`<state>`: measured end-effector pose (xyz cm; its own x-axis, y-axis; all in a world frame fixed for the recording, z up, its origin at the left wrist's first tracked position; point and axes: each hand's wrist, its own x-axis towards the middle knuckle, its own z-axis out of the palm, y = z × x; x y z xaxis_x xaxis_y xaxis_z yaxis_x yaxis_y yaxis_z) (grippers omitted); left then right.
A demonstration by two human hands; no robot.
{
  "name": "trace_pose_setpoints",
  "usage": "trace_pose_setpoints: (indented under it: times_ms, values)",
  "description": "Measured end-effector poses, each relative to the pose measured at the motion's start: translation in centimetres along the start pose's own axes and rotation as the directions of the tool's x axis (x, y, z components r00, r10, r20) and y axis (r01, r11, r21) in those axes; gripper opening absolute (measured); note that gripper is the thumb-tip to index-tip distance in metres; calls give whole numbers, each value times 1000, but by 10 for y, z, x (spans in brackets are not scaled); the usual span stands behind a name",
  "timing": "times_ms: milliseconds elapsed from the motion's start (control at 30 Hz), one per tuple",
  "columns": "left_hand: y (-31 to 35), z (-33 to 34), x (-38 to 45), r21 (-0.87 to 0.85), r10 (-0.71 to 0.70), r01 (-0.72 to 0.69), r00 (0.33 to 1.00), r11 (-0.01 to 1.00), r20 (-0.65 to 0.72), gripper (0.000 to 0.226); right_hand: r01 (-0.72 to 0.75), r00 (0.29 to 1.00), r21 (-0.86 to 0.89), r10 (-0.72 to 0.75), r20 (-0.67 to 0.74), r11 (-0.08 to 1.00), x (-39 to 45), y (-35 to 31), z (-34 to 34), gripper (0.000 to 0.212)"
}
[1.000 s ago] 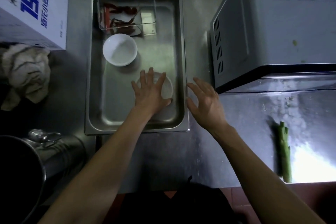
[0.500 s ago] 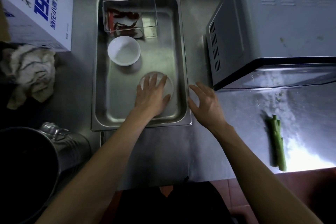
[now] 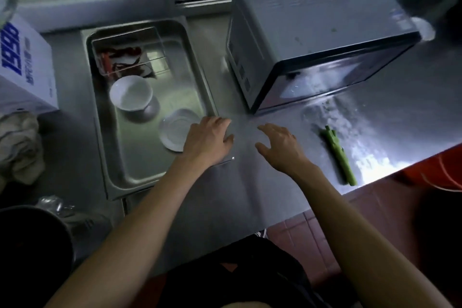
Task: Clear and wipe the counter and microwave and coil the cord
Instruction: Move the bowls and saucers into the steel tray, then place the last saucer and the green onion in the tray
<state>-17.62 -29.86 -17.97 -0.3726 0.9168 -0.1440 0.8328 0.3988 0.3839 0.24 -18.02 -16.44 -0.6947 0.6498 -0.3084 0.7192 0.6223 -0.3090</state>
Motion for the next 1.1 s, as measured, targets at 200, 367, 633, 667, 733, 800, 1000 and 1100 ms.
trace_pose_setpoints:
  times_ms: [200,367,633,667,733,800,1000,1100]
  values:
    - [69,16,14,68,135,-140,988,988,69,52,-93,995,78,96,-36,993,-46,69,-14,56]
    - [159,46,20,93,236,-245,967,965,97,52,-171,978,126,184,-100,977,-96,149,-25,56]
    - [310,93,29,122,355,-372,924,920,139,51,-244,935,236,293,-201,941,-177,276,-41,54]
    - [329,100,30,105,360,-377,921,920,151,50,-258,926,249,313,-212,933,-185,290,-42,54]
    - [365,113,30,62,369,-383,914,922,167,49,-293,905,281,360,-225,914,-205,317,-44,55]
    - [404,126,29,64,408,-425,894,903,185,52,-315,879,330,405,-252,890,-231,343,-49,61]
    - [487,145,35,151,515,-552,827,820,223,49,-368,822,358,480,-307,858,-281,404,-65,43]
    - [524,156,42,130,560,-599,792,790,245,47,-418,785,351,528,-324,838,-297,433,-68,48]
